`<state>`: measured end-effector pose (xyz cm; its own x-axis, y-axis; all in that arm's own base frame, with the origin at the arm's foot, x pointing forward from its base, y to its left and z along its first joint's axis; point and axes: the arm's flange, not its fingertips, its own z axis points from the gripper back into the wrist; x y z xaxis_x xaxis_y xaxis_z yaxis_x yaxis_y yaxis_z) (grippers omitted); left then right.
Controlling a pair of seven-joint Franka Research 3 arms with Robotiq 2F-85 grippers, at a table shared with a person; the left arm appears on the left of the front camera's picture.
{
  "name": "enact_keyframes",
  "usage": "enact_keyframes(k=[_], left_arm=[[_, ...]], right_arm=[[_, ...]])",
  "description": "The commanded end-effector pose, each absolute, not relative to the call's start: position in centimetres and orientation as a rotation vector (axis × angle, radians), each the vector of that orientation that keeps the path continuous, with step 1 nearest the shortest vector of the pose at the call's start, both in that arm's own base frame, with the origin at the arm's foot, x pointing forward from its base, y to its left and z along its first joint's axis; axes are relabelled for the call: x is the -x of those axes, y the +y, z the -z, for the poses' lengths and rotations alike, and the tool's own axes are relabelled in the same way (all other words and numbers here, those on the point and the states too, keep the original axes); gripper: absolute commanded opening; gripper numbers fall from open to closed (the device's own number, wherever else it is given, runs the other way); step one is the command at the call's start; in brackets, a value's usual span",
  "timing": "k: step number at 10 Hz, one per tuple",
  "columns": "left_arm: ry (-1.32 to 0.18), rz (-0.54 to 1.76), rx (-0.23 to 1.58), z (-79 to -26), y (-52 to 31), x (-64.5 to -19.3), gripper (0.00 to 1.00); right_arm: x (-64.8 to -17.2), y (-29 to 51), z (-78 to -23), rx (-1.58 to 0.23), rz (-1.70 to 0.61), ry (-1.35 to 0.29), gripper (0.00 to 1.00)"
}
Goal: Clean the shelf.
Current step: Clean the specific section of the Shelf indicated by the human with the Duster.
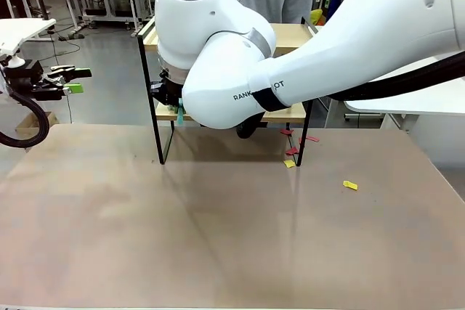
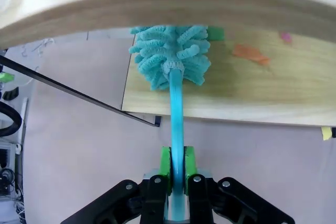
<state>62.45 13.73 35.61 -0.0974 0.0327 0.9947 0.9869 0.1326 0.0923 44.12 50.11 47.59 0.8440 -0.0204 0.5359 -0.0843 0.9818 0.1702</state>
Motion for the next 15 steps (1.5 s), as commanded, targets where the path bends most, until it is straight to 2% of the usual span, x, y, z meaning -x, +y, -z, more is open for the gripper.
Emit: enact_keyframes(k=[1,2,5,10,15], left_arm=[[-1.372,1.166,1.094,-35.9,13.7,-62.3,1.0],[-1.372,1.166,1.094,-35.9,13.7,-62.3,1.0],[-1.372,1.166,1.094,-35.9,13.7,-62.3,1.0],[-1.372,1.166,1.094,-35.9,13.7,-62.3,1.0],[-1.372,1.166,1.094,-35.9,13.7,-62.3,1.0]], right_arm=[[-43.4,50.2,-47.8,-0.221,-0.096,-0.56,0.13],[-44.1,50.1,-47.6,-0.191,-0.034,-0.566,0.13],[-44.1,50.2,-47.6,-0.194,-0.044,-0.566,0.13],[-40.9,43.2,-50.1,-0.206,0.096,-0.504,0.13],[-38.2,35.5,-50.8,-0.081,0.219,-0.441,0.13]])
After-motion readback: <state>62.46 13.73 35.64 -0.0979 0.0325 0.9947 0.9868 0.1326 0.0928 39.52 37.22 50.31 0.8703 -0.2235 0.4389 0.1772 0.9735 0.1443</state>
